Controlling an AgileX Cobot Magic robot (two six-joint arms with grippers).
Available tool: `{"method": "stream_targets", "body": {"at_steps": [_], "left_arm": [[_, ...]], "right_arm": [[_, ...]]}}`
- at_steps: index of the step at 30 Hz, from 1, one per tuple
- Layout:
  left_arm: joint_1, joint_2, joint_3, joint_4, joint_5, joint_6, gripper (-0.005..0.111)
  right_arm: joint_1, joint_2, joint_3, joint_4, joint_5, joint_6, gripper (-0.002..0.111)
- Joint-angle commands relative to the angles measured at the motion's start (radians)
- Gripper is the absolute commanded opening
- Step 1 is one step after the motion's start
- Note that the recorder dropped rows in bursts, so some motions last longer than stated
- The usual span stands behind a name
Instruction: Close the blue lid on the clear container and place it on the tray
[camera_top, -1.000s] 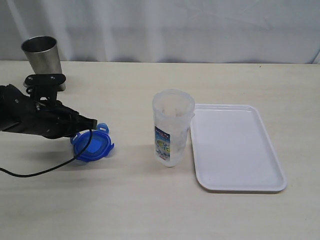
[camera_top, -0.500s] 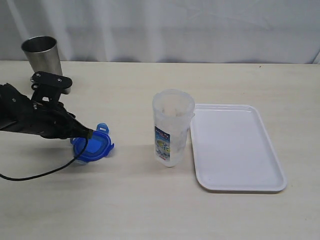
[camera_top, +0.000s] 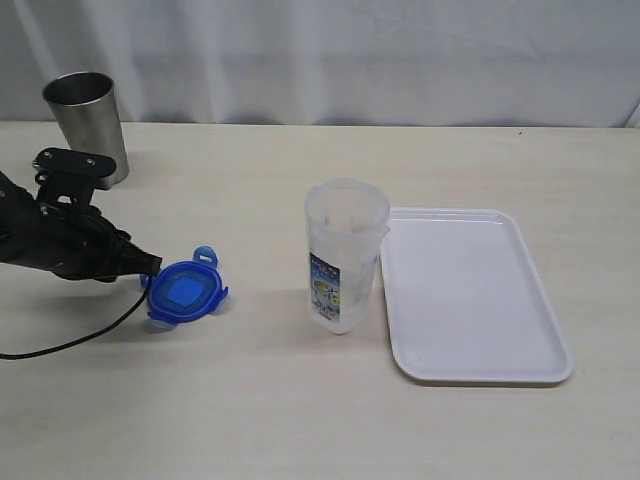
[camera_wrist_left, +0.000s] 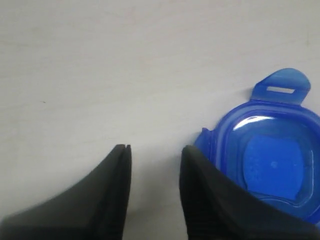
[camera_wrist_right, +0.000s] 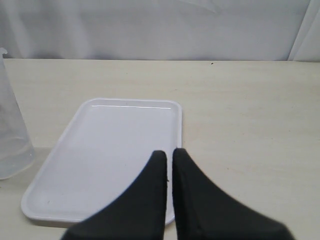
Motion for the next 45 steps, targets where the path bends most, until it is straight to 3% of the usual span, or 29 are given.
{"method": "stream_targets", "body": {"at_steps": [1,12,17,45], "left_arm": [[0.0,0.009,-0.002,0.0,0.012,0.003,0.033],[-0.002,0.056,-0.037,-0.029,0.041,0.002,0.033],[-0.057,0.056,-0.061,-0.03,0.064,0.002,0.033],[-0.055,0.107,-0.061,-0.032,0.039,-0.003,0.033]], "right_arm": [[-0.006,-0.006,0.002,0.002,0.0,-0.007,0.005],[-0.006,-0.006,0.002,0.002,0.0,-0.007,0.005],[-0.006,-0.006,0.002,0.002,0.0,-0.007,0.005],[-0.006,-0.006,0.002,0.002,0.0,-0.007,0.005]]}}
